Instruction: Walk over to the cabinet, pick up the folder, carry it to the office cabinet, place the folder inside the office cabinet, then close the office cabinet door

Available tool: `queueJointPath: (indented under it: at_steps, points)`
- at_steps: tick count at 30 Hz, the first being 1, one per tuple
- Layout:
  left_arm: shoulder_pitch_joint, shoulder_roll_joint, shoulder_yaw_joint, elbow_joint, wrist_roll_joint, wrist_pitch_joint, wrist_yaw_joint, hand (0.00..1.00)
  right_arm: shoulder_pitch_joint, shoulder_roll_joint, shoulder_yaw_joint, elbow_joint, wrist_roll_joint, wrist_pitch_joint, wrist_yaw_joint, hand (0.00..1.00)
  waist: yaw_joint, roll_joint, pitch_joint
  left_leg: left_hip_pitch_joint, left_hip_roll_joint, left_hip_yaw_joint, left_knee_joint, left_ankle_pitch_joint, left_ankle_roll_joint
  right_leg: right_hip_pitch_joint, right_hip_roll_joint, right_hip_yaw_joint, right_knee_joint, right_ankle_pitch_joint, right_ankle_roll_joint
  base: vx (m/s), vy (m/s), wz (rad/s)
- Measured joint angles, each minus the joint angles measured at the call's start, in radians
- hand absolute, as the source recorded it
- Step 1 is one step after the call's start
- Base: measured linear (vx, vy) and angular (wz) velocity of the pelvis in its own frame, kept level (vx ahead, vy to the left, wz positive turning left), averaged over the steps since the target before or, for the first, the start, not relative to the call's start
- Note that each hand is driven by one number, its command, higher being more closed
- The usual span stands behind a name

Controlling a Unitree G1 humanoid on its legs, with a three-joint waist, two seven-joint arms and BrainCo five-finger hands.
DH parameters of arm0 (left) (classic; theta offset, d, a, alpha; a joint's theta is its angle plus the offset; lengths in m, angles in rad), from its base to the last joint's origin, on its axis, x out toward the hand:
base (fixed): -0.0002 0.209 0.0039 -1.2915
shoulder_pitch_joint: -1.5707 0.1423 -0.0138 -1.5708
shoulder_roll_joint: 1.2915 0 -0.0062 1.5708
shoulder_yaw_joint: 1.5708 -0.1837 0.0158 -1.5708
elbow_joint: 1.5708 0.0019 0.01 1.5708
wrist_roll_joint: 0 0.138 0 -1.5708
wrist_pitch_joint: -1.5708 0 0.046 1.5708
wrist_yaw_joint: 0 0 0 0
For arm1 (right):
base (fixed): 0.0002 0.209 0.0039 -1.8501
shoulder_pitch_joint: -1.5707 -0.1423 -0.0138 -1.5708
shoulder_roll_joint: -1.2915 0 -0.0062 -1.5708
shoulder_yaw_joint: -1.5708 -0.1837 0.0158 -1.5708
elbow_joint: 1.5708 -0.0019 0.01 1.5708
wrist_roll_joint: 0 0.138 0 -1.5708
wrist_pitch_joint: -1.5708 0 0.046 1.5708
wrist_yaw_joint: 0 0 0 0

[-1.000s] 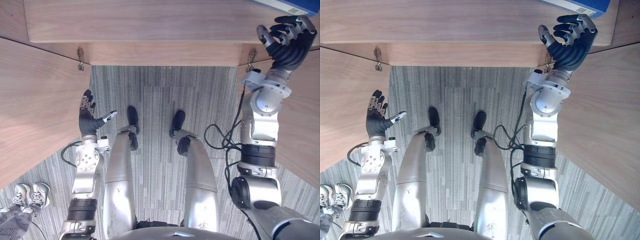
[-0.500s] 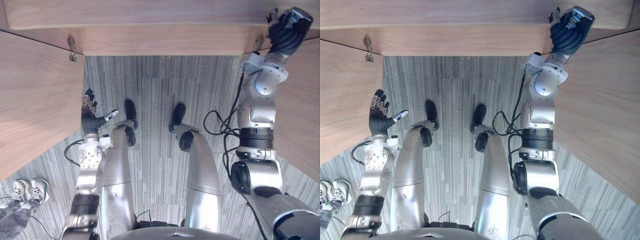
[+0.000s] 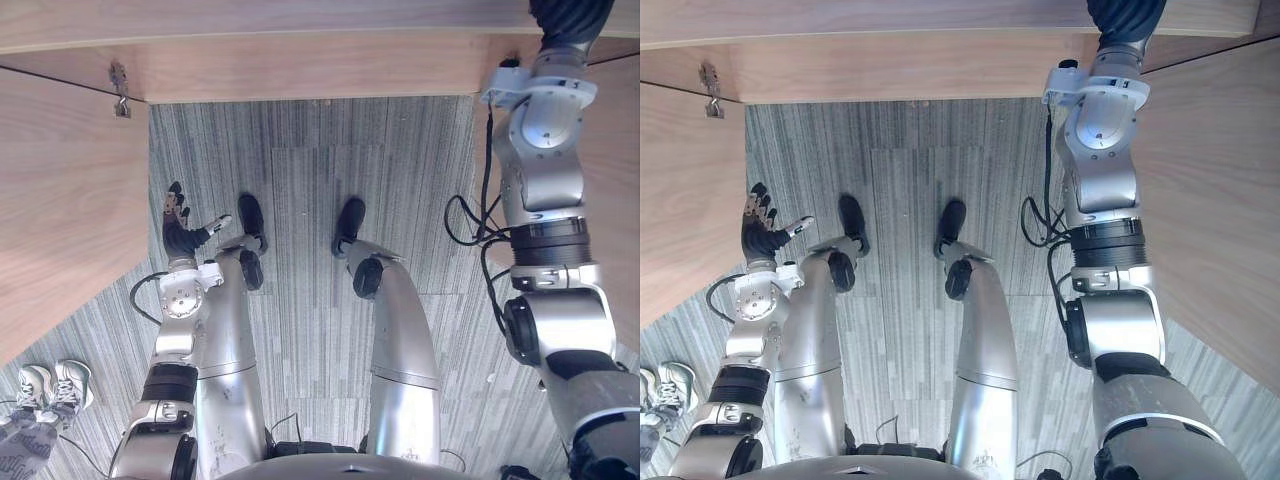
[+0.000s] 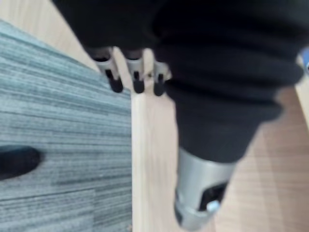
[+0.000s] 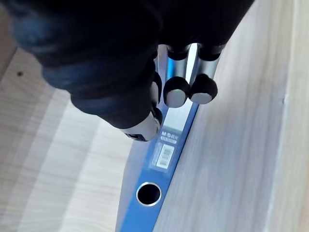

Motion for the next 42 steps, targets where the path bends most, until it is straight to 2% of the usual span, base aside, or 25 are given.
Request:
queueJointPath:
  at_steps: [7,13,17,19,23,28,38,42]
  points:
    - [0.007,0.001,0.012,0.001,-0.012,-0.002,0.003,0.00,-0.100,-0.096,0.042,0.104,0.000,0.005,0.045,1.00,0.010,-0.003,0.016,-0.018,-0.007,-0.006,-0.005,0.005,0.008,-0.016,-0.013,-0.015,0.010,-0.010,-0.005,0.00,-0.011,0.06]
    - [0.016,0.009,0.012,-0.001,-0.030,-0.010,0.003,0.00,-0.135,-0.133,0.060,0.163,0.002,0.001,0.064,1.00,0.008,-0.003,0.016,-0.022,-0.015,-0.012,-0.010,0.005,0.006,-0.016,-0.023,-0.024,0.014,-0.023,-0.003,-0.01,-0.006,0.08]
    - [0.017,0.009,0.013,-0.002,-0.038,-0.011,0.013,0.00,-0.135,-0.144,0.057,0.165,0.023,-0.003,0.062,1.00,-0.005,-0.003,0.016,-0.032,-0.016,-0.010,-0.018,0.004,-0.001,-0.020,-0.040,-0.042,0.027,-0.040,-0.005,-0.01,-0.013,0.17]
    - [0.021,0.009,0.014,-0.019,-0.050,-0.011,0.016,0.00,-0.143,-0.152,0.056,0.165,0.033,-0.004,0.061,1.00,-0.006,-0.004,0.016,-0.033,-0.018,-0.003,-0.018,0.009,0.006,-0.028,-0.047,-0.040,0.038,-0.046,-0.005,0.00,-0.015,0.09]
    - [0.030,0.007,0.022,-0.066,-0.055,-0.012,0.020,0.00,-0.163,-0.150,0.030,0.177,0.082,0.001,0.055,1.00,-0.007,-0.004,0.015,-0.036,-0.018,-0.006,-0.015,0.009,0.006,-0.032,-0.049,-0.041,0.052,-0.052,-0.009,0.00,-0.016,0.05]
    - [0.036,-0.023,0.024,-0.078,-0.069,-0.012,0.037,0.00,-0.199,-0.136,0.018,0.199,0.133,0.008,0.012,1.00,-0.010,-0.004,0.015,-0.030,-0.018,-0.006,-0.023,0.013,0.001,-0.032,-0.049,-0.043,0.054,-0.056,-0.013,0.00,-0.003,0.01]
    - [0.042,-0.047,0.023,-0.080,-0.069,-0.012,0.042,0.00,-0.213,-0.110,0.011,0.195,0.162,0.008,-0.010,1.00,-0.012,-0.005,0.015,-0.011,-0.025,-0.006,-0.056,0.035,-0.011,-0.025,-0.051,-0.044,0.049,-0.053,-0.018,-0.01,-0.007,0.03]
    - [0.044,-0.059,0.023,-0.082,-0.068,-0.012,0.042,0.00,-0.143,-0.099,-0.009,0.073,0.176,0.001,-0.009,1.00,-0.017,-0.005,0.015,-0.009,-0.021,-0.011,-0.041,0.034,-0.011,-0.016,-0.048,-0.046,0.053,-0.051,-0.021,-0.01,-0.001,-0.01]
